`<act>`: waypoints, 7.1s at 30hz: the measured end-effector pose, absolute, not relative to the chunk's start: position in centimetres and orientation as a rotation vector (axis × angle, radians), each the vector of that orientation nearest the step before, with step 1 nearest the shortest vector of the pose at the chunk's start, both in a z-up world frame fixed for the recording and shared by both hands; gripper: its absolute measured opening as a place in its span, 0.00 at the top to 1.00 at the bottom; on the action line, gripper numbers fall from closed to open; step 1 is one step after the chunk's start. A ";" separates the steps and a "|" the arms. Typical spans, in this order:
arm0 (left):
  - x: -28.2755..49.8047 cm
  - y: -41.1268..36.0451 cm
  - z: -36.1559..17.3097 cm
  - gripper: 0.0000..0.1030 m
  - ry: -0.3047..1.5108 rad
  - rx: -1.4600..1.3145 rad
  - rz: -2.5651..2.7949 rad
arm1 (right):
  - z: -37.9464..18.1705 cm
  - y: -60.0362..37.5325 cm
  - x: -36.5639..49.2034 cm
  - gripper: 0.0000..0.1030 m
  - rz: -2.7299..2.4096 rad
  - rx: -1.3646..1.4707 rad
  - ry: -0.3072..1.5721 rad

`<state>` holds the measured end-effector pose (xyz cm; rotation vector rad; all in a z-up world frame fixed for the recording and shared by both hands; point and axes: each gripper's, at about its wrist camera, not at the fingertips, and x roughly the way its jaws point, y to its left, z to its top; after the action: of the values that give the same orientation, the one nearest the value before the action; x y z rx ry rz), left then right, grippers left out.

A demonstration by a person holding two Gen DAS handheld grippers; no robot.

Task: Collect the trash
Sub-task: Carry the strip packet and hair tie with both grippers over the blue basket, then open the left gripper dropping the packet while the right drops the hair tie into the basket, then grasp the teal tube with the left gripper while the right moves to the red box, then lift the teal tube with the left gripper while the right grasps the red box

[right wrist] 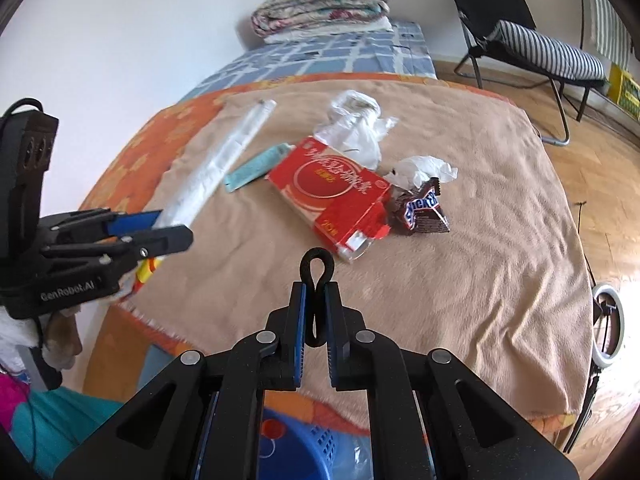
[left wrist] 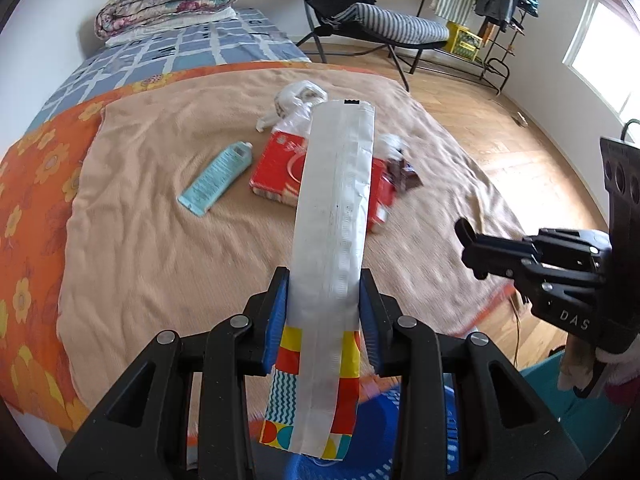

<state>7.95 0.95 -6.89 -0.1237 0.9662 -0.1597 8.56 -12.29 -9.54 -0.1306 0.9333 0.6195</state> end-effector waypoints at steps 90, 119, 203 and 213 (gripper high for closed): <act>-8.4 -4.9 -17.5 0.46 1.224 -0.102 -0.208 | -18.7 -15.2 -4.3 0.50 0.679 -0.133 1.219; 6.6 2.3 -9.3 0.46 1.049 -0.022 -0.147 | -9.3 -13.7 6.7 0.39 0.706 -0.180 0.950; 20.4 9.6 -15.5 0.62 1.176 0.065 -0.097 | -16.6 -0.9 16.7 0.15 0.840 -0.617 1.025; 22.0 8.5 -15.6 0.65 1.147 0.083 -0.044 | -15.7 -3.1 16.0 0.15 0.804 -0.606 1.021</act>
<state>21.99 8.50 -15.65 0.0827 1.1467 -0.0439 16.02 -3.09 -15.74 -0.6057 1.0214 0.8038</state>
